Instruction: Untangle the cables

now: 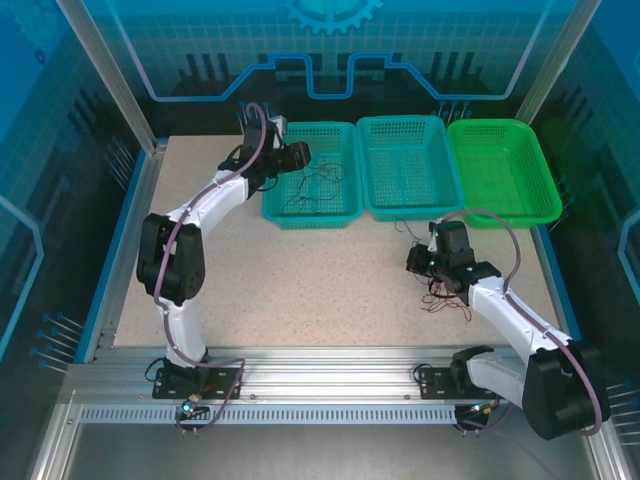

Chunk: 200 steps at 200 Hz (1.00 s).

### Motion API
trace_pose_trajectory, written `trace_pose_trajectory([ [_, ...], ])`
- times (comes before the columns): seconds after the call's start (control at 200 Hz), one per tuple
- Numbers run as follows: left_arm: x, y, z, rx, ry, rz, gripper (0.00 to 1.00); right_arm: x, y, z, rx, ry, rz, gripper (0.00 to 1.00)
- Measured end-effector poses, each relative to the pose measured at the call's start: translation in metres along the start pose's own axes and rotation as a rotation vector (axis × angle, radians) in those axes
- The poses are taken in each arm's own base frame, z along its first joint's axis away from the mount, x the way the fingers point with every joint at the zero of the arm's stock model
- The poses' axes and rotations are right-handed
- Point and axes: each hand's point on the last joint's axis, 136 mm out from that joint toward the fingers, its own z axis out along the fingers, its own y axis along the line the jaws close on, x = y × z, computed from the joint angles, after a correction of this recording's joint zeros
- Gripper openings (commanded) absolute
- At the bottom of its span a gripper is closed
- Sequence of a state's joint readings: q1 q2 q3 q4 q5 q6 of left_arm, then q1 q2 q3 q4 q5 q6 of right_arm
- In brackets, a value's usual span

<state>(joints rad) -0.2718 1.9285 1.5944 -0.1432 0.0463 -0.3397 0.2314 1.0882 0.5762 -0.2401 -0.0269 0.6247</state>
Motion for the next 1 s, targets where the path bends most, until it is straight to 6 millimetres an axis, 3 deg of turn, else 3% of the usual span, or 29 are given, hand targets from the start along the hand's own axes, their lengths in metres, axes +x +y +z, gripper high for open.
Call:
trace_pose_trajectory([
  [0.125, -0.006, -0.011, -0.026, 0.0, -0.02, 0.05, 0.62, 0.001, 0.002, 0.0, -0.006, 0.003, -0.008, 0.0],
  [0.205, -0.007, -0.031, -0.061, 0.053, -0.056, 0.083, 0.64, 0.004, 0.009, 0.0, -0.033, 0.015, -0.035, 0.0],
  [0.27, -0.004, -0.06, -0.096, 0.144, -0.102, 0.116, 0.66, 0.007, 0.022, -0.001, -0.082, 0.03, -0.077, 0.0],
  [0.395, 0.017, -0.115, -0.165, 0.374, -0.192, 0.227, 0.72, 0.009, 0.057, -0.006, -0.21, 0.053, -0.2, 0.0],
  [0.49, 0.05, -0.135, -0.195, 0.495, -0.21, 0.339, 0.75, 0.01, 0.09, -0.016, -0.328, 0.069, -0.32, 0.0],
  [0.645, 0.115, -0.129, -0.2, 0.576, -0.159, 0.505, 0.8, 0.019, 0.146, -0.038, -0.532, 0.091, -0.524, 0.0],
  [0.785, 0.168, -0.116, -0.193, 0.624, -0.073, 0.622, 0.85, 0.035, 0.178, -0.051, -0.654, 0.116, -0.653, 0.0],
  [0.86, 0.18, -0.118, -0.192, 0.654, -0.055, 0.667, 0.86, 0.046, 0.188, -0.054, -0.697, 0.137, -0.7, 0.0],
  [1.0, 0.181, -0.123, -0.179, 0.655, -0.078, 0.699, 0.89, 0.063, 0.201, -0.055, -0.746, 0.181, -0.765, 0.0],
])
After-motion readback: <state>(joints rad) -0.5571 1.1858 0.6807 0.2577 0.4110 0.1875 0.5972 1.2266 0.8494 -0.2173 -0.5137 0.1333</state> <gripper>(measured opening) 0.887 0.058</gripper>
